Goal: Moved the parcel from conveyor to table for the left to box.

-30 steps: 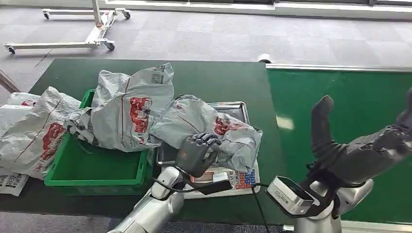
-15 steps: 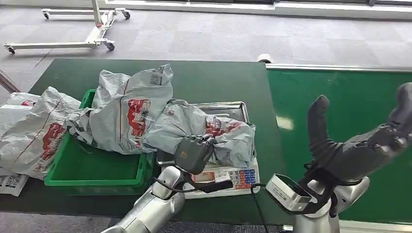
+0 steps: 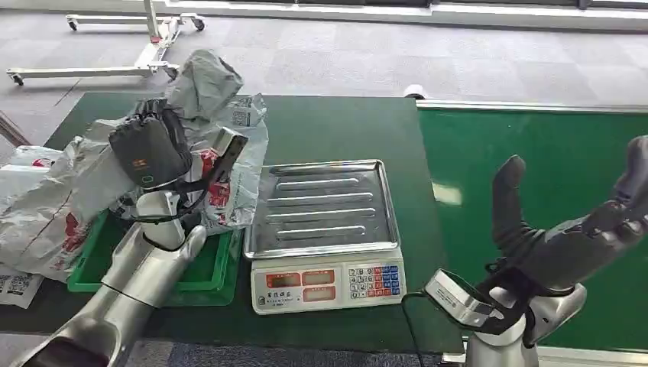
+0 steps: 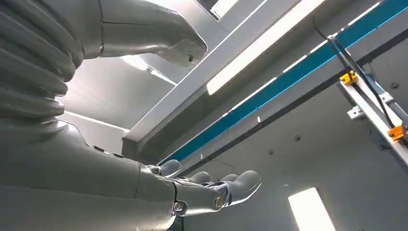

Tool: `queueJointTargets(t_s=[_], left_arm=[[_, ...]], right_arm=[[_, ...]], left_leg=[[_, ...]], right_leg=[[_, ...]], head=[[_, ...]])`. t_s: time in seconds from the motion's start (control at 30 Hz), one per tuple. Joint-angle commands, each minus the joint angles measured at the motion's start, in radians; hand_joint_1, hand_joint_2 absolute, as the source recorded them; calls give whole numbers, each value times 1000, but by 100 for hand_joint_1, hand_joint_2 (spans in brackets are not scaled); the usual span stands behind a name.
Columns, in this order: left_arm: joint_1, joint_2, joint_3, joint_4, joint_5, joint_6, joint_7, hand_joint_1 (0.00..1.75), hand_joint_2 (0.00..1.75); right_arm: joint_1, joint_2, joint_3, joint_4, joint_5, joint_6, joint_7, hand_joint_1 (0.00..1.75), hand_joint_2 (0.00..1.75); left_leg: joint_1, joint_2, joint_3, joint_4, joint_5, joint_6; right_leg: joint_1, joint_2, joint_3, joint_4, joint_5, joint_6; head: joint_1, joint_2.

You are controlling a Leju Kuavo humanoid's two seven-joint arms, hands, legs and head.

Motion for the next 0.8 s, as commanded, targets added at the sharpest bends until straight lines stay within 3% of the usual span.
queueJointTargets(t_s=[0.03, 0.07, 0.17, 0.2, 0.3, 0.53, 0.57, 0.73, 0.77, 0.8], left_arm=[[-19, 63, 188, 143, -78, -4, -114, 175, 175], [-22, 37, 271, 237, -45, -4, -168, 175, 175], [-34, 4, 342, 335, -58, -4, -217, 175, 175], [-78, 7, 329, 455, -78, -4, -219, 175, 175], [-97, -13, 308, 549, -78, -4, -203, 175, 175], [-110, -40, 348, 645, -55, -9, -193, 175, 175], [-123, -46, 369, 651, -60, -4, -193, 0, 175], [-113, -50, 430, 621, -53, -4, -217, 0, 175], [-106, -54, 450, 597, -42, -4, -235, 0, 0], [-94, -59, 473, 574, -38, -4, -250, 0, 0]], right_arm=[[-1, 27, -55, 1, -1, -1, -2, 0, 175], [-2, 29, -57, 3, 1, -1, -2, 0, 175], [1, 25, -57, 0, -3, -1, -2, 0, 175], [2, 22, -56, -3, -4, -1, -2, 0, 175], [8, 17, -57, -6, -10, -1, -2, 0, 175], [6, 16, -59, -1, -9, -1, -2, 0, 175], [4, 19, -59, -1, -6, -1, -2, 0, 175], [4, 20, -62, 9, -12, -1, -2, 0, 175], [-2, 19, -64, 19, -13, -1, -2, 0, 175], [-6, 19, -66, 27, -12, -1, -2, 0, 175]], left_leg=[[0, -1, 2, -2, 0, 1], [0, 1, 2, -1, 0, 1], [-1, 2, 4, -4, 1, 0], [0, 1, 2, -1, 0, 0], [0, 0, 3, -3, 1, 0], [0, -1, 2, -2, 1, 0], [0, -2, 2, -2, 1, 0], [0, 0, 1, -1, 1, 0], [0, -1, 1, -2, 1, 0], [0, 0, 0, 0, 1, 0]], right_leg=[[0, 1, 2, -2, 0, 0], [0, 2, 2, -1, 0, 0], [-2, 5, 2, -3, 2, 0], [-1, 3, 1, -1, 1, 0], [-1, 2, 1, -2, 1, -1], [0, 1, 1, -2, 1, -1], [0, 1, 2, -2, 1, -1], [0, 2, -1, -1, 1, -1], [0, 1, 0, -2, 1, -1], [0, 2, 0, -1, 1, -1]], head=[[0, 0], [0, 0], [0, 0], [0, 0], [0, 0], [0, 0], [0, 0], [0, 0], [0, 0], [0, 0]])
